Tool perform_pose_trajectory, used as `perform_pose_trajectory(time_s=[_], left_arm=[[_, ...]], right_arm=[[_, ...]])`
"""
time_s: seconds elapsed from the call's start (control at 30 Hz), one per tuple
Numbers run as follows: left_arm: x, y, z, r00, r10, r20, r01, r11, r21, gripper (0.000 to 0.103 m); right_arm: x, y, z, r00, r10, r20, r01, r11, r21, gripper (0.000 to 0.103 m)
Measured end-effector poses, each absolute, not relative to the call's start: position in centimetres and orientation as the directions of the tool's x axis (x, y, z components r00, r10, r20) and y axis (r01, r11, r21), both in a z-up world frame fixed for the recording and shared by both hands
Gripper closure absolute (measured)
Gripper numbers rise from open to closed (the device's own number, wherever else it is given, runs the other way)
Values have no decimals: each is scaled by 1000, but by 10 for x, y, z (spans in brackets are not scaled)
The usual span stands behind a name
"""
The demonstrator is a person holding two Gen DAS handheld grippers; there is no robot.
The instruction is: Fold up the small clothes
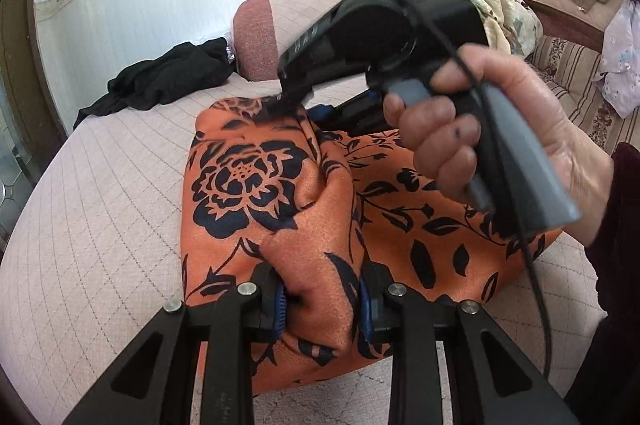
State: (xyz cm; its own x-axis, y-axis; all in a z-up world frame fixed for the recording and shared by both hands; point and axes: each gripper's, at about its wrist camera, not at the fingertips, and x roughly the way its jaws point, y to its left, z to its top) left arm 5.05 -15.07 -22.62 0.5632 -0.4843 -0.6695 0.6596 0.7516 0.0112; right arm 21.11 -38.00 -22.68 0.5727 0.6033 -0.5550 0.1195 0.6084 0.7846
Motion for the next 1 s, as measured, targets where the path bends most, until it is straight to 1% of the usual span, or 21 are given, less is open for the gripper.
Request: perform_pose_trajectory(time_s=[0.03,0.1,0.2,0.37,0.47,0.53,0.63,0.87,0.97,1.0], left_arm=[[52,-151,-225,548,-498,-672,665,747,-11,75],[56,-152,-220,520,-525,-673,677,734,-49,75],[57,-161,-206,469,-598,-650,710,693,-125,75],[46,-204,-185,379,-696,-611,784,592,-188,75],[40,-235,-182,293,-750,-593,820,517,-248,75],[39,-255,-185,219,-781,-585,827,467,-313,75],[37,-278,-197,146,-793,-591,831,422,-362,75],[39,-318,-224,97,-756,-648,831,420,-365,74],[41,-323,-226,71,-749,-658,828,412,-380,66],[37,-322,-225,52,-750,-660,830,399,-389,60]], right_arm=[[212,-375,-226,562,577,-593,110,659,744,85],[209,-377,-222,573,552,-605,102,685,721,86],[201,-389,-206,613,516,-598,92,705,703,87],[171,-430,-174,702,453,-550,73,722,688,87],[155,-463,-169,734,403,-546,103,729,677,87],[143,-489,-172,746,368,-555,141,728,671,87],[132,-517,-182,744,326,-583,195,729,656,87],[120,-552,-218,707,282,-649,287,724,627,87],[123,-556,-228,693,276,-666,300,730,615,87],[122,-558,-231,687,274,-673,304,733,609,87]])
